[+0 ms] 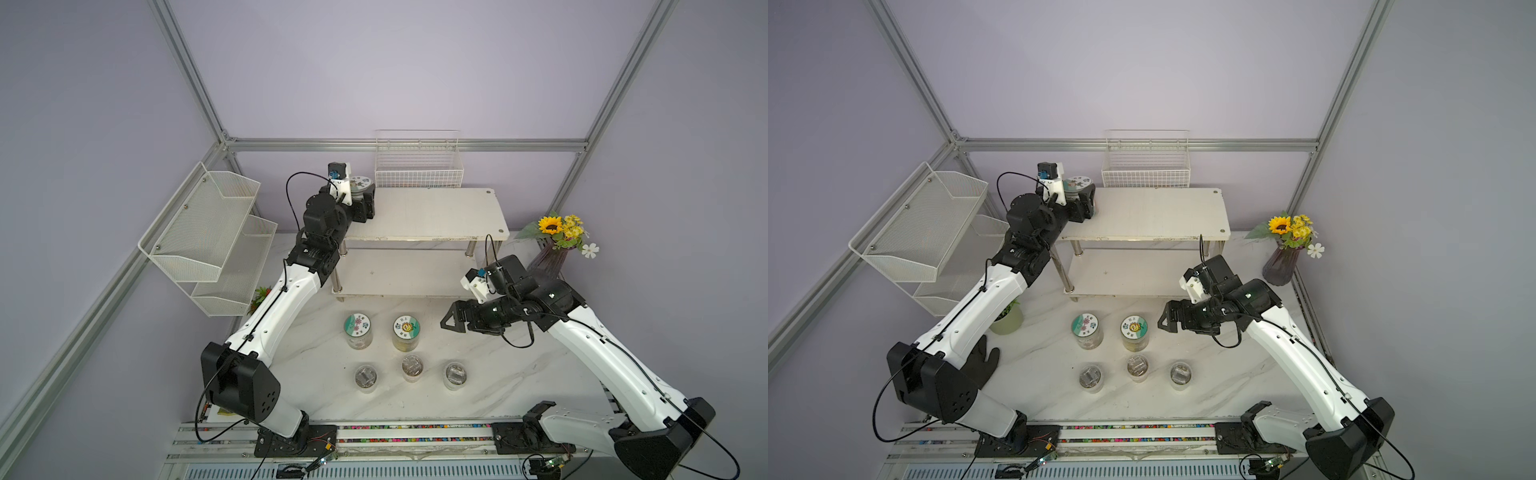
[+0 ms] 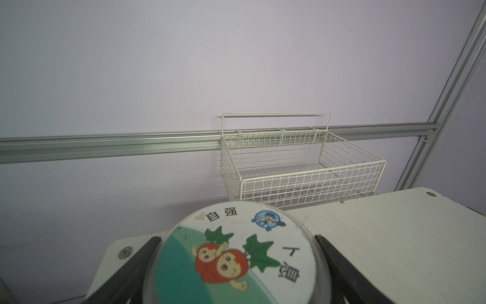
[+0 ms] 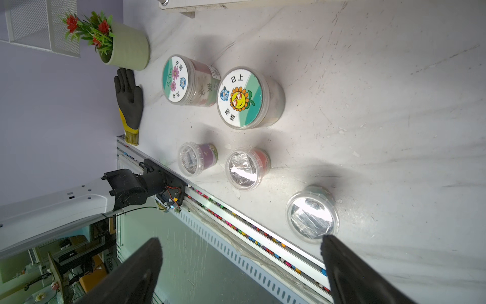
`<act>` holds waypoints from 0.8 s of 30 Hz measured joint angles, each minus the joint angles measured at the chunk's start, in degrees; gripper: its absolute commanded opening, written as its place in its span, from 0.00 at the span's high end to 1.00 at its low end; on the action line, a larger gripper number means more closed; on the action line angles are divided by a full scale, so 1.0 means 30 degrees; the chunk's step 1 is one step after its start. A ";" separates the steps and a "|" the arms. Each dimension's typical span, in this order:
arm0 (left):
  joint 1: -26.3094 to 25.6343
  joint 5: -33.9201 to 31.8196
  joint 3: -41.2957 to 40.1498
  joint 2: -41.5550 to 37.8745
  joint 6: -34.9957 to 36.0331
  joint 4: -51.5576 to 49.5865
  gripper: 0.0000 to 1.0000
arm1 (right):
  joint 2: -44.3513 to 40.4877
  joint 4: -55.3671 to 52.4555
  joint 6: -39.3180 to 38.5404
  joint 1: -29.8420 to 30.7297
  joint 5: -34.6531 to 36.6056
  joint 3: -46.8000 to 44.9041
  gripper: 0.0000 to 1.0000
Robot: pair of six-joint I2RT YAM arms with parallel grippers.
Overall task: Place the seed container on the shelf
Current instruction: Place the seed jar on the shelf.
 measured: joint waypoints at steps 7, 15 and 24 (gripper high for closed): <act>-0.0335 0.0233 -0.0707 -0.0044 0.0583 0.1071 0.35 | 0.0007 0.0000 -0.0036 -0.0007 0.0000 0.0007 0.03; -0.0692 0.0313 -0.1581 -0.0313 0.1086 0.2091 0.28 | 0.0007 0.0000 -0.0080 -0.0007 0.0000 0.0007 0.03; -0.1013 0.0233 -0.1617 -0.0328 0.1464 0.2098 0.13 | 0.0007 0.0000 -0.0124 -0.0138 -0.0007 0.0007 0.03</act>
